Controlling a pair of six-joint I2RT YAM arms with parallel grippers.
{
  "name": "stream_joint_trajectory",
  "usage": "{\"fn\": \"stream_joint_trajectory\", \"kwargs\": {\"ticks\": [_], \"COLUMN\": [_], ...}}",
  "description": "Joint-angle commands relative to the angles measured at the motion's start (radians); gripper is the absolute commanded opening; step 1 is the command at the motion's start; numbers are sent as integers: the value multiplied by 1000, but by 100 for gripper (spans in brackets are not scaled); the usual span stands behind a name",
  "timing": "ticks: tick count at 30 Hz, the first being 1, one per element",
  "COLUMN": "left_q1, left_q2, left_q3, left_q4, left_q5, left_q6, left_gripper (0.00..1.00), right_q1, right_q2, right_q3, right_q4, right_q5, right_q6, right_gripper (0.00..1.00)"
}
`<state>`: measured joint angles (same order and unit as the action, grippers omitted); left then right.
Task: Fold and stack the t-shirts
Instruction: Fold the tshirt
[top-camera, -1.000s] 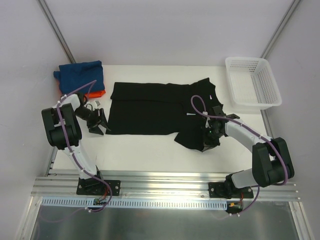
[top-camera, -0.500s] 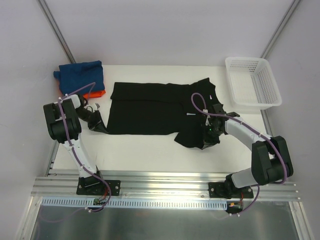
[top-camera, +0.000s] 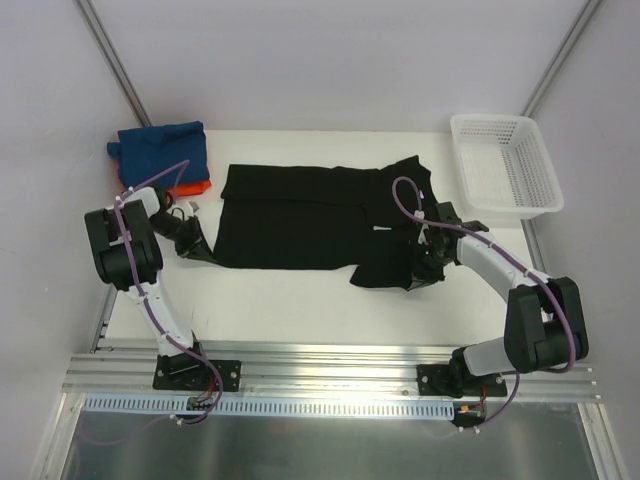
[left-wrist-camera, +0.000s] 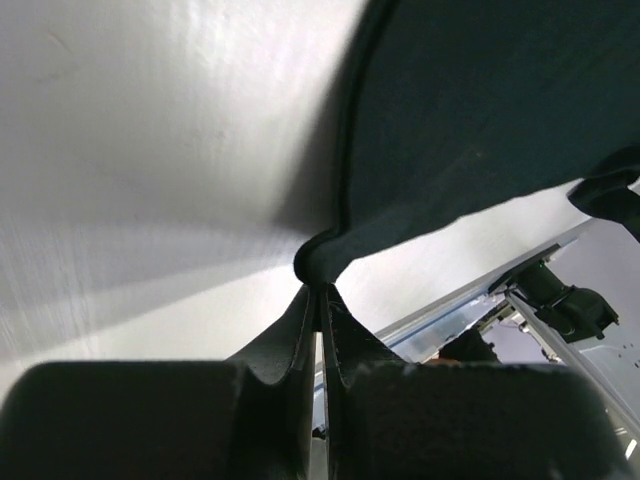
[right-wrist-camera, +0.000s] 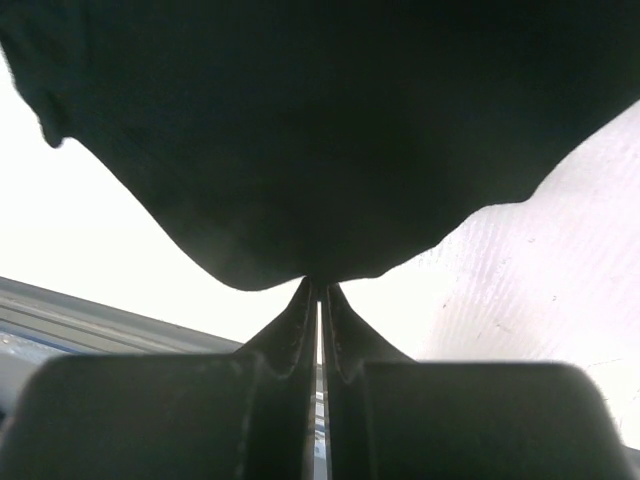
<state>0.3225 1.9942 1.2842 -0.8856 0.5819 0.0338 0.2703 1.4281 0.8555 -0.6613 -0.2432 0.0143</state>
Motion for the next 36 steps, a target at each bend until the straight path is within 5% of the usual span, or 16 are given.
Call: {"fn": "stream_joint_trajectory", "kwargs": {"ticks": [1,17,36], "left_q1": [9,-46,-137], "left_q2": [-87,-121,-5], "left_q3": [27,174,394], "left_q4": [-55,-122,-124], "left_q5": [53,98,88], "left_q6": [8,21,17], "left_gripper": [0,0,0], "right_q1": [-19,-129,-171], "right_q2": [-63,-158,-18], "right_q3": [43,98,292], "right_q4": [-8,22,94], "right_q5": [13,24,45], "right_q6": [-7,-31,-74], "right_gripper": [1,1,1]}}
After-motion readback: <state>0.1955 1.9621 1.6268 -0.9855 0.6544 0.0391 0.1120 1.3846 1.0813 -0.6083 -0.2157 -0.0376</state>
